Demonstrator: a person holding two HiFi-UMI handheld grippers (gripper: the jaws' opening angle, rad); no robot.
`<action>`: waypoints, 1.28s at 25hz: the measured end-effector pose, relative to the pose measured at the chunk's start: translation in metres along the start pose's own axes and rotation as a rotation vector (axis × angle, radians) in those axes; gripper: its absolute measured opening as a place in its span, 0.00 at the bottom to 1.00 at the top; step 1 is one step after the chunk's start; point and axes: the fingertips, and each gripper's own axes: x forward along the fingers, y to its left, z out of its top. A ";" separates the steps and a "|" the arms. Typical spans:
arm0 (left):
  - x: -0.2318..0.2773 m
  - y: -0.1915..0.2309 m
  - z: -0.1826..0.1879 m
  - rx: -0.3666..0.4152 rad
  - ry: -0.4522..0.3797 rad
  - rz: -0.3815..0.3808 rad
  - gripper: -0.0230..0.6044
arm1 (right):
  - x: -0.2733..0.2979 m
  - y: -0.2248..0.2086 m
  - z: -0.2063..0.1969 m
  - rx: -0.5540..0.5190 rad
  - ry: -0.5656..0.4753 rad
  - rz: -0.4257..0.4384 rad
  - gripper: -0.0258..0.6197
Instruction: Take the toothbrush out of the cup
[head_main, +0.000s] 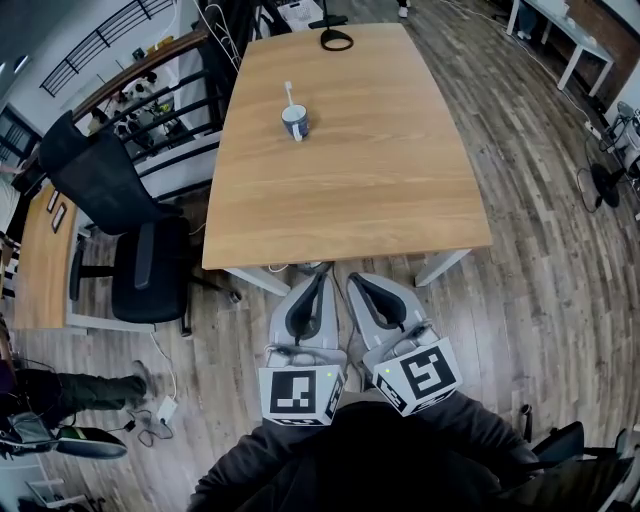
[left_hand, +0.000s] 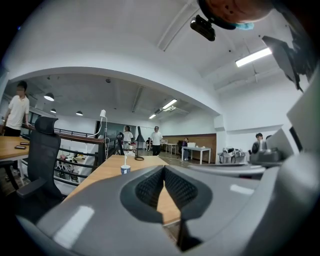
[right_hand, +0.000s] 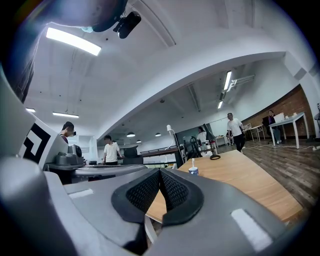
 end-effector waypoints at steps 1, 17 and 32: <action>0.005 0.005 0.001 -0.002 -0.002 -0.003 0.05 | 0.007 -0.002 0.000 -0.003 0.001 -0.002 0.04; 0.112 0.148 0.029 -0.060 -0.018 -0.061 0.05 | 0.187 -0.007 0.020 -0.043 0.032 -0.044 0.04; 0.156 0.250 0.039 -0.118 -0.080 -0.098 0.05 | 0.297 0.016 0.029 -0.132 0.050 -0.067 0.04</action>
